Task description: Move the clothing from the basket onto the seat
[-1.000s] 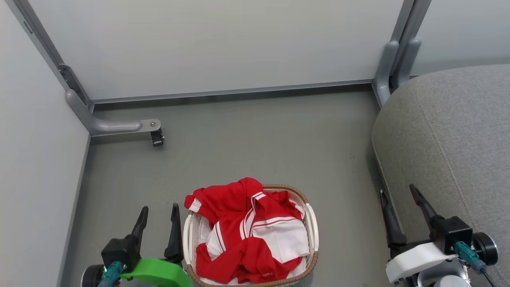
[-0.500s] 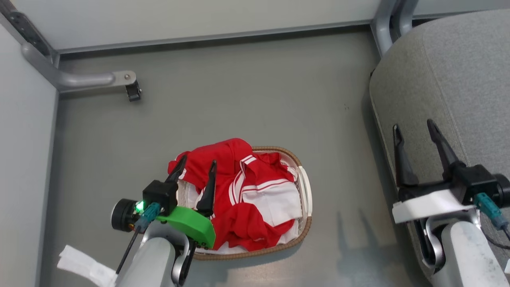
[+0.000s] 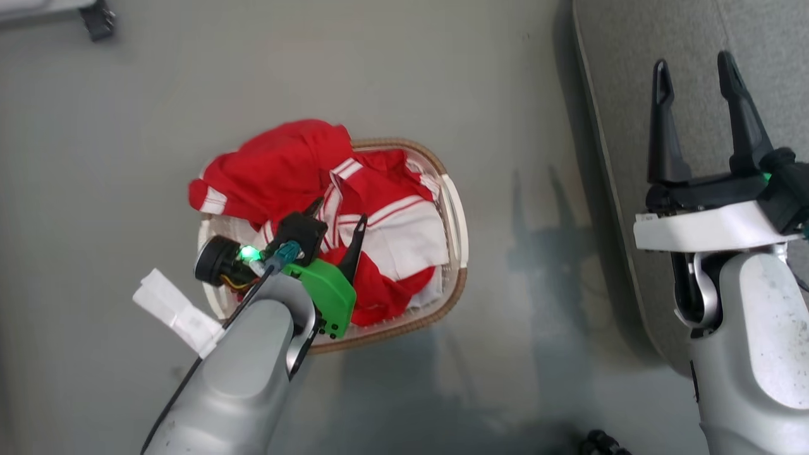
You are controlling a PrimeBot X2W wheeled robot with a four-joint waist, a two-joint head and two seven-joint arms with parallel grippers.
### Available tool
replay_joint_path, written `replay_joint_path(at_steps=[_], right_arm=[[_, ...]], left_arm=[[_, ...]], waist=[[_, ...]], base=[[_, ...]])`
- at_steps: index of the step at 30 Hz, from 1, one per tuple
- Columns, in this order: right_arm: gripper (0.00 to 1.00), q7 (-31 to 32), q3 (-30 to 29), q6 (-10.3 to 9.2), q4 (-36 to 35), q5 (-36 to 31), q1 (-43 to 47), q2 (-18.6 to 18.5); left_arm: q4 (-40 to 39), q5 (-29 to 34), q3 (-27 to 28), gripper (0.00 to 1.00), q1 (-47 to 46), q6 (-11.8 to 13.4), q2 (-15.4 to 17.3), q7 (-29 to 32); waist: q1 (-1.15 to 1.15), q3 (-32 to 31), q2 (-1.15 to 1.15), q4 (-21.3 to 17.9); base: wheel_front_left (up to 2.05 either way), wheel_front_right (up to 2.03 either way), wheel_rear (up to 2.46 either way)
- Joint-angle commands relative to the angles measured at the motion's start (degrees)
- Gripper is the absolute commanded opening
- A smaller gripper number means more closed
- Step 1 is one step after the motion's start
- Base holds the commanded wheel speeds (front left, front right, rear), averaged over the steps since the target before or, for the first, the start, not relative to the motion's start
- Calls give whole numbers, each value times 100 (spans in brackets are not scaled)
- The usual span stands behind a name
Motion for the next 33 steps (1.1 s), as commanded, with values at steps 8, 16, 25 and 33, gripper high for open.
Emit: replay_joint_path(at_steps=[8, 16, 25, 33], right_arm=[[100, -12, 224, -4, -232, 261, -481, -13], [100, -12, 372, -4, -276, 521, -614, -13], [100, -12, 466, -4, -254, 664, -494, -15], [100, -12, 516, -4, -230, 711, -515, -15]], left_arm=[[880, -23, -172, 100, -830, 30, 70, 246], [1493, -77, -155, 100, -1282, 107, 171, 354], [1709, -330, 21, 100, -1566, 238, 138, 85], [1861, -602, 238, 98, -1725, 427, 112, -6]], waist=[[-1, 1444, 0, -895], [-1, 1707, 0, -1190], [-1, 1727, 0, -1321], [-1, 1760, 0, -1339]], base=[[0, 0, 0], [0, 0, 0], [0, 0, 0], [0, 0, 0]])
